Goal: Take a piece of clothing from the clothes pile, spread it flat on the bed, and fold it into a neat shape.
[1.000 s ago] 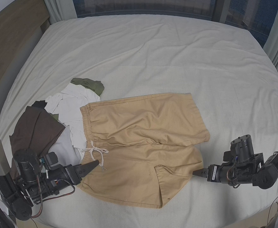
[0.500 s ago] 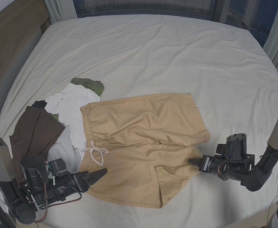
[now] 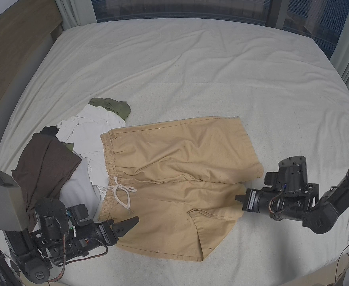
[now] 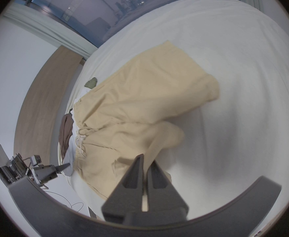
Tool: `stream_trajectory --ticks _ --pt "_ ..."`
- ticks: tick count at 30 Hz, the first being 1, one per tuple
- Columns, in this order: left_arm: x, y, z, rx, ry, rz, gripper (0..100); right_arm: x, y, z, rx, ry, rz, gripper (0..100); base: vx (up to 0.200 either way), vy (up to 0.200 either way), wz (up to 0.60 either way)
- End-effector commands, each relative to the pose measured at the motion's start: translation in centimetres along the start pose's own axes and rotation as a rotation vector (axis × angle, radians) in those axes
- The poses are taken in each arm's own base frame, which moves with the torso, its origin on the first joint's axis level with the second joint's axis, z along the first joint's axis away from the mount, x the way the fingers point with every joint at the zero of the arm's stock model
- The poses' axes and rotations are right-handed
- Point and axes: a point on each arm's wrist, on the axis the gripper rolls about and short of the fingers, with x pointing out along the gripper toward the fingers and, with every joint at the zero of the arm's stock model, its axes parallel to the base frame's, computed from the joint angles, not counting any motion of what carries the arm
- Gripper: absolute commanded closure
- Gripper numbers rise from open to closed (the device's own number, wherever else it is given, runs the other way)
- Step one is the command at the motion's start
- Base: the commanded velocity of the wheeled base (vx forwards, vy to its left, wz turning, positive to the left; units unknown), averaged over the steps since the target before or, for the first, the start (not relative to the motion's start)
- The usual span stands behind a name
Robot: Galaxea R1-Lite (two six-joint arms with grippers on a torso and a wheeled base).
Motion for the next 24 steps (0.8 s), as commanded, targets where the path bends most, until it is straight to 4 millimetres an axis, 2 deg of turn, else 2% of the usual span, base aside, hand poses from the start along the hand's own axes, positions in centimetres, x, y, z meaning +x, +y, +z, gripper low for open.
stream_trajectory --ticks 1,7,13,14,17,21,24 --pt "0.3 0.1 -1.2 0.003 0.051 0.034 0 3.4 2.4 -0.6 -0.05 0.032 0.052 100 0.0 0.0 0.0" --pt "0.3 0.0 -1.3 0.007 0.053 0.029 0 6.4 2.7 -2.1 -0.092 0.068 0.06 100 0.0 0.0 0.0" --pt "0.3 0.0 -1.3 0.006 0.049 0.034 0 6.8 2.9 -1.9 -0.113 0.007 0.098 100 0.0 0.0 0.0" --pt "0.4 0.0 -1.3 0.006 0.051 0.035 0 6.8 2.9 -1.9 -0.116 0.002 0.101 0 0.0 0.0 0.0" --pt "0.3 -0.1 -1.4 0.006 0.054 0.034 0 5.9 3.0 -1.8 -0.116 -0.013 0.114 0 0.0 0.0 0.0" --pt "0.3 -0.1 -1.4 -0.001 0.052 0.033 0 1.7 3.8 -0.9 -0.118 -0.04 0.141 0 0.0 0.0 0.0" --pt "0.3 0.0 -1.4 -0.002 0.054 0.036 0 -0.4 4.7 -0.7 -0.13 -0.038 0.17 0 0.0 0.0 0.0"
